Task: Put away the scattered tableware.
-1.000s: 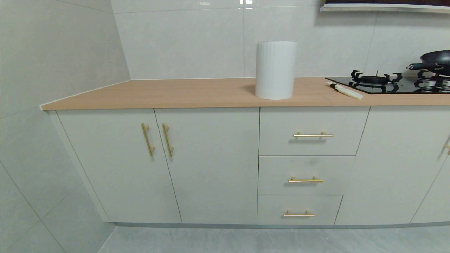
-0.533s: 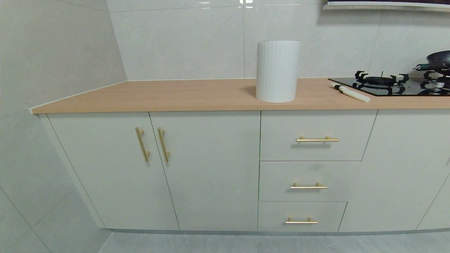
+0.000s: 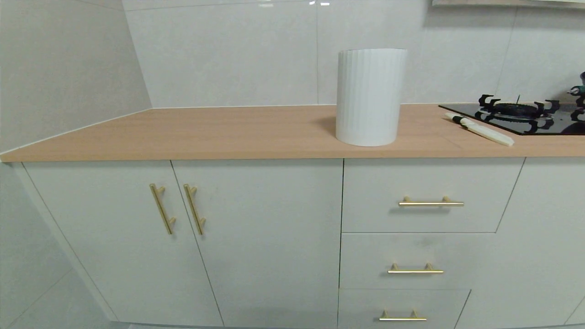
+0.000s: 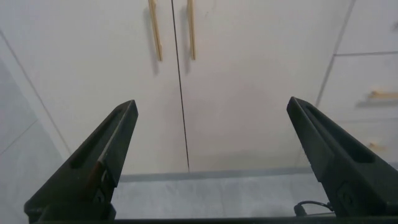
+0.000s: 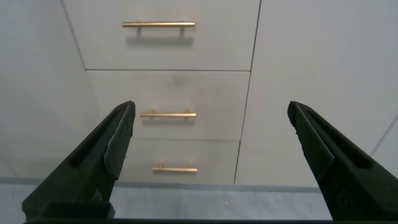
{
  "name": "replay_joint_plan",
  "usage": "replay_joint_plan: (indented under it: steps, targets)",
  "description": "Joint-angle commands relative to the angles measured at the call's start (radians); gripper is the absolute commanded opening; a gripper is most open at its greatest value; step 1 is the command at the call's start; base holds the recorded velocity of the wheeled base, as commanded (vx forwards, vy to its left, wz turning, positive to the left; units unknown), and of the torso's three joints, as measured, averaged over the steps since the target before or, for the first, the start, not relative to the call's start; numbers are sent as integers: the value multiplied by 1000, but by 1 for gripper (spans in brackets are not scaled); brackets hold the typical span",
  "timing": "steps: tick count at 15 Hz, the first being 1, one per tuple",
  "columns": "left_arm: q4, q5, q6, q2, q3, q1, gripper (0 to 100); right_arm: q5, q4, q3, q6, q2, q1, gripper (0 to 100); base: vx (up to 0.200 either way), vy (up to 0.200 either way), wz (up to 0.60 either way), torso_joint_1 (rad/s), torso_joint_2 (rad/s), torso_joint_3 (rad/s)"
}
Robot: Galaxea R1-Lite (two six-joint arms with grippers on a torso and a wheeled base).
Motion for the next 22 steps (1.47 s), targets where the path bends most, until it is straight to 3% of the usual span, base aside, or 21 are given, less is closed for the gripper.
replay_joint_plan:
  steps: [1, 8, 22]
  targets:
    - [1, -1, 0, 1, 0, 0, 100, 1, 0, 0, 0, 2, 0, 100, 200, 0, 0, -2, -2, 2]
    - [-1, 0, 0, 1, 0, 0, 100, 1, 0, 0, 0, 2, 0, 100, 200, 0, 0, 2, -3, 2]
    - [1, 0, 0, 1, 0, 0, 100, 1, 0, 0, 0, 2, 0, 100, 0, 0, -43, 0, 0, 1]
